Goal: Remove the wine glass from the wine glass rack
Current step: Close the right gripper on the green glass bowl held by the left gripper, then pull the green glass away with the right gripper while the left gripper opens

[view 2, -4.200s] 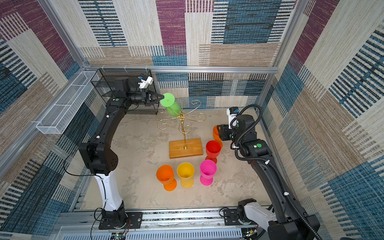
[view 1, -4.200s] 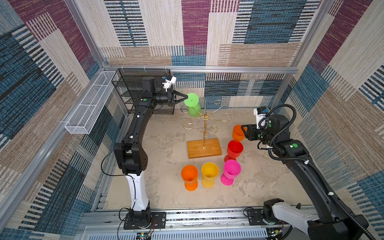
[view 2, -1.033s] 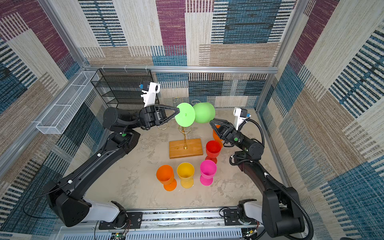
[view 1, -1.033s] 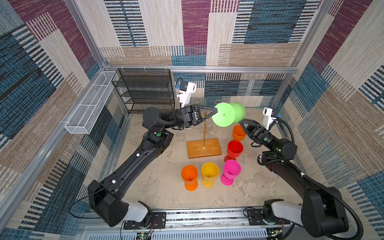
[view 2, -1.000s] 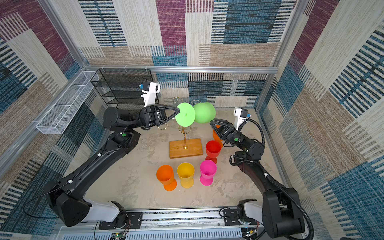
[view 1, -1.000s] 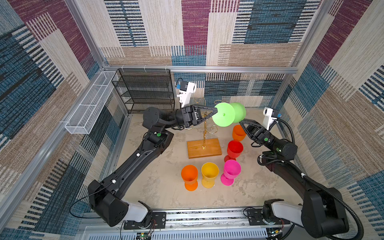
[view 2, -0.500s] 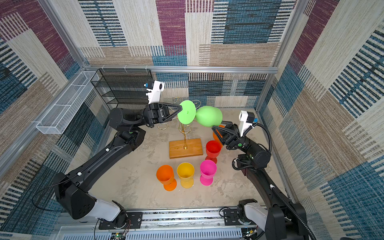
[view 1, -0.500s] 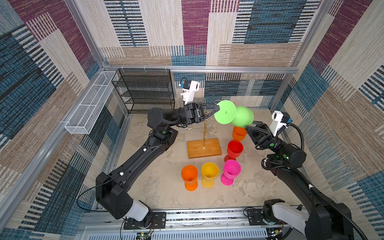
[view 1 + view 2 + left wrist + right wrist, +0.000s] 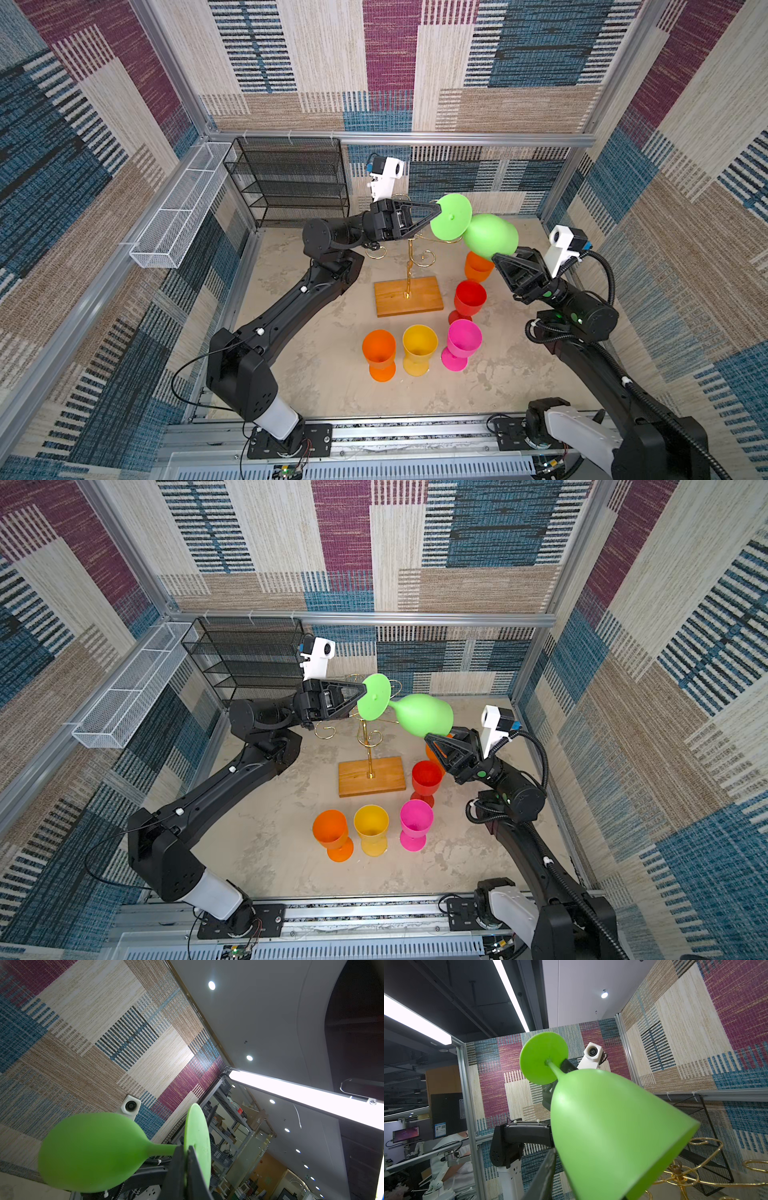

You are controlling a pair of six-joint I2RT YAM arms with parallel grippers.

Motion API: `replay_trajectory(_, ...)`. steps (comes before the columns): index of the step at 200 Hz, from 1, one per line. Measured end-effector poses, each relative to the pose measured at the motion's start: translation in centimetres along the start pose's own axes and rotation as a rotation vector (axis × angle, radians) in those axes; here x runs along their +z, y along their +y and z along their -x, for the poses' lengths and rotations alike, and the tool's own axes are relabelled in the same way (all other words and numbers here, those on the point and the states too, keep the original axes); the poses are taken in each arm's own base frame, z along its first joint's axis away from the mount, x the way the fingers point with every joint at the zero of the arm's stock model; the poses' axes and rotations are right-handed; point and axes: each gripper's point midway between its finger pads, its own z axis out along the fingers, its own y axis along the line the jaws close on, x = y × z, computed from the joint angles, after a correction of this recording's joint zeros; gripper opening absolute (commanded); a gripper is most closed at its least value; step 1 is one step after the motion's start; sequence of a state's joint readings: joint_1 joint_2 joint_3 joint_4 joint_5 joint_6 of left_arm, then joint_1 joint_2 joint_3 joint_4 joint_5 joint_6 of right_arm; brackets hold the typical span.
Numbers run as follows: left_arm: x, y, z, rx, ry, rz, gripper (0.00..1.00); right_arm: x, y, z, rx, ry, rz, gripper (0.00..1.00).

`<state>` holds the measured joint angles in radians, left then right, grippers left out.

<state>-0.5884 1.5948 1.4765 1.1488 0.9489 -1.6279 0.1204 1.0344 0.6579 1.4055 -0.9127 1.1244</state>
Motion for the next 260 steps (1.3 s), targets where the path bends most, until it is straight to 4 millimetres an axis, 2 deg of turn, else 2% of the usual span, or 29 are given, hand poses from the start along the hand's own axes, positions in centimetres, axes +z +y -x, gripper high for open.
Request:
replay_trajectory(24, 0.0, 0.1, 0.0, -0.003, -0.002, -0.006, 0.00, 0.0, 0.1, 0.1, -0.006, -0.001, 0.000, 0.28)
replay_trajectory(66, -0.3, 0.6, 0.4, -0.014, -0.035, -0.008, 0.00, 0.0, 1.2, 0.4, -0.050, -0.004, 0.019, 0.18)
replay_trajectory(150, -0.7, 1.9, 0.4, -0.066, -0.063, -0.003, 0.24, 0.1, 2.9, 1.0, -0.121, 0.002, 0.042, 0.10)
replay_trajectory(197, -0.8, 1.9, -0.2, -0.076, -0.051, 0.005, 0.41, 0.2, 2.6, 1.6, -0.129, -0.016, 0.005, 0.06)
replay_trajectory(230, -0.9, 1.1, -0.5, -0.039, -0.045, -0.003, 0.47, 0.8, 2.2, 2.9, -0.143, -0.021, -0.060, 0.04)
replay_trajectory(260, -1.2, 0.8, -1.2, 0.003, -0.024, 0.025, 0.48, 2.0, 1.1, 5.9, -0.197, -0.024, -0.201, 0.02)
